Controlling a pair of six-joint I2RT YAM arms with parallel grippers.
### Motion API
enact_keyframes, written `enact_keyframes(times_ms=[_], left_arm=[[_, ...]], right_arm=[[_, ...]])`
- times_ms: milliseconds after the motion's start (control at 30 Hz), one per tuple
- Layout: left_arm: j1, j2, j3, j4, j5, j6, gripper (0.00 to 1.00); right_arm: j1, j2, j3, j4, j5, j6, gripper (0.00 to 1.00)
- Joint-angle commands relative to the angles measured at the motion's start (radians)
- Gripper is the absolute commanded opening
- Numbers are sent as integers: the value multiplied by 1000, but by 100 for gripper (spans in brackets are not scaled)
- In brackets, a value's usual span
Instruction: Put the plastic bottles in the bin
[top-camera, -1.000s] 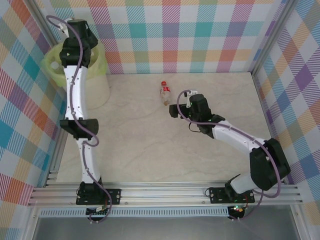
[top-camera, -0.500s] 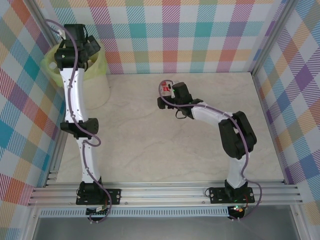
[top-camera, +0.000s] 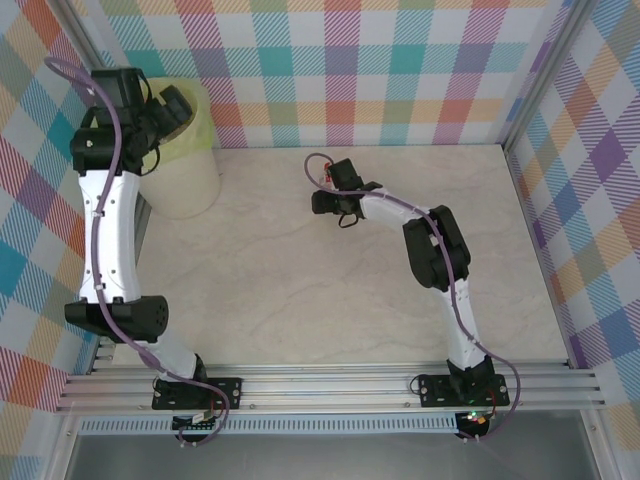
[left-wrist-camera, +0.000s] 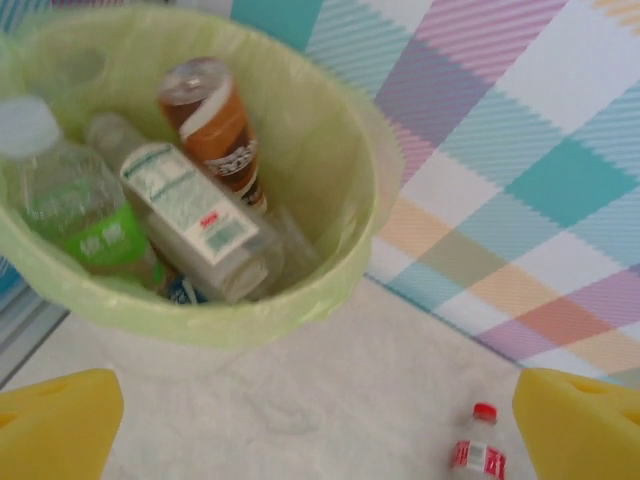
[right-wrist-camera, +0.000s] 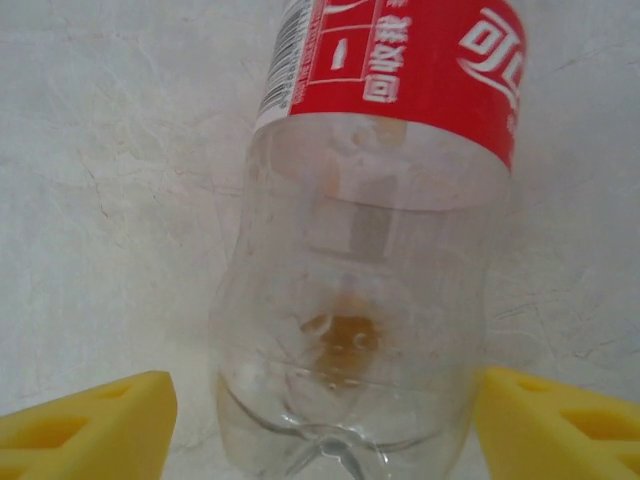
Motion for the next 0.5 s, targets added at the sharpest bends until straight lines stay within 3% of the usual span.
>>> enact_keyframes(times_ms=[0, 167, 467], left_arm=[[-35, -88, -189, 149, 55, -40, 100], [-118, -278, -615, 467, 161, -125, 100], [-205, -349, -976, 668, 354, -230, 100]], right_arm=[[-5, -2, 34, -42, 2, 10, 67], [-4, -124, -121, 67, 0, 22, 54], [-3, -360, -464, 308, -106, 65, 50]])
